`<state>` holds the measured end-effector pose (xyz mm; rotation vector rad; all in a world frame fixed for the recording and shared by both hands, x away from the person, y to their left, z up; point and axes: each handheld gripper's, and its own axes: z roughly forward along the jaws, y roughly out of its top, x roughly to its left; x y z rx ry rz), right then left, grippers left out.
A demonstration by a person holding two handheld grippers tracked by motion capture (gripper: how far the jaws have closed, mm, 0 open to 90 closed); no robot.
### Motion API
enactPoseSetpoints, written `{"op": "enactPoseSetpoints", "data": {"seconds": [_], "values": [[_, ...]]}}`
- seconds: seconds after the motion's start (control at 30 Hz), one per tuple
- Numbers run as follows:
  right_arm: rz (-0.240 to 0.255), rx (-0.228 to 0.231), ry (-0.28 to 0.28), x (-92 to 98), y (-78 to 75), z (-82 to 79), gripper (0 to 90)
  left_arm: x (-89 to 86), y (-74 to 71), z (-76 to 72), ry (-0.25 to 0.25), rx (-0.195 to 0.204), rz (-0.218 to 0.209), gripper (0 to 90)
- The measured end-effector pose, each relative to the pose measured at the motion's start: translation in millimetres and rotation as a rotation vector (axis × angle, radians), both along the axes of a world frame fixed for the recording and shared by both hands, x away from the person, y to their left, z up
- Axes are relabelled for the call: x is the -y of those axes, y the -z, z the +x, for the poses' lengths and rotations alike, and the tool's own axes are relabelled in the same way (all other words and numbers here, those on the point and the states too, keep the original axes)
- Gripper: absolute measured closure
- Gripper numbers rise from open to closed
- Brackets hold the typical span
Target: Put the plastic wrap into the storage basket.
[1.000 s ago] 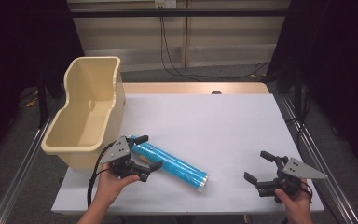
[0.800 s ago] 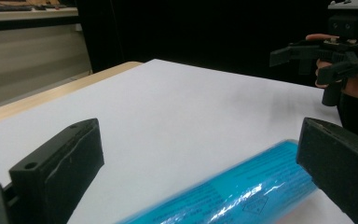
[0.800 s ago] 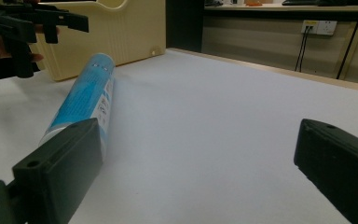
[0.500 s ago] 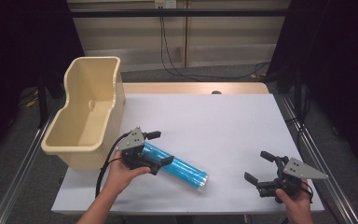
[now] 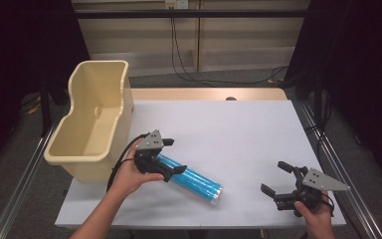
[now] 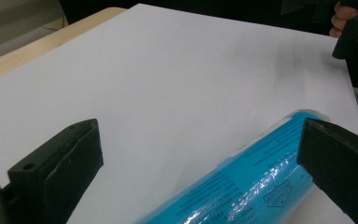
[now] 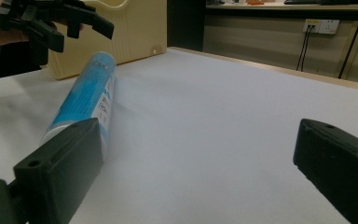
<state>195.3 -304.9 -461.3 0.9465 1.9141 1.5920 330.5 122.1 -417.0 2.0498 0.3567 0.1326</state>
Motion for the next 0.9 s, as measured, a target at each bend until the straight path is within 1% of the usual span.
{"op": "enactPoseSetpoints", "data": {"seconds": [0.03,0.07,0.1,0.17,0.2,0.27,0.33,0.4,0.43,0.47,0.53,0.57,0.6,0.67,0.77,0.9], "values": [[0.000,0.000,-0.001,0.1,0.0,0.1,1.0,1.1,-0.2,0.6,0.007,0.002,0.020,0.0],[-0.002,0.001,-0.002,0.2,0.0,0.1,1.0,2.6,-0.7,1.5,0.019,0.012,0.060,0.0],[-0.002,0.001,-0.002,0.1,0.0,0.2,1.0,3.9,-0.5,2.3,0.031,0.008,0.086,0.0],[-0.003,0.000,-0.002,0.1,0.0,0.2,1.0,6.6,0.3,2.8,0.044,0.002,0.103,0.0],[-0.003,0.000,-0.001,0.3,0.0,0.2,1.0,7.6,0.4,3.6,0.053,-0.005,0.126,0.2],[-0.001,-0.001,-0.001,0.6,0.0,0.1,1.0,10.1,0.5,4.8,0.070,-0.001,0.174,0.8],[-0.001,-0.002,-0.001,0.8,0.0,0.1,1.0,12.6,-0.9,7.3,0.093,-0.006,0.226,1.3],[-0.002,0.000,-0.001,1.1,-0.2,0.2,1.0,15.1,-1.6,9.0,0.104,-0.020,0.253,1.7],[-0.002,0.001,-0.001,1.2,-0.2,0.2,1.0,16.4,-2.1,10.0,0.109,-0.013,0.275,2.0],[-0.002,0.001,-0.002,1.2,-0.3,0.2,1.0,17.6,-2.5,10.6,0.112,-0.016,0.294,2.2],[-0.002,-0.001,-0.002,1.3,-0.2,0.2,1.0,19.8,-2.7,12.1,0.124,-0.016,0.322,2.5],[-0.002,-0.001,-0.002,1.3,-0.2,0.2,1.0,19.8,-2.7,12.1,0.124,-0.016,0.322,2.8],[-0.002,-0.002,-0.002,1.6,-0.1,0.1,1.1,21.9,-3.4,13.1,0.146,-0.017,0.353,3.3],[-0.004,0.001,-0.004,1.7,-0.3,0.0,1.1,23.8,-4.5,13.3,0.157,-0.019,0.382,3.8],[-0.003,-0.004,-0.006,1.7,-0.2,0.1,1.1,25.7,-5.2,14.5,0.170,-0.031,0.405,4.3],[-0.003,-0.005,-0.009,1.5,-0.3,0.1,1.1,29.1,-4.4,14.9,0.208,-0.027,0.469,4.5]]}}
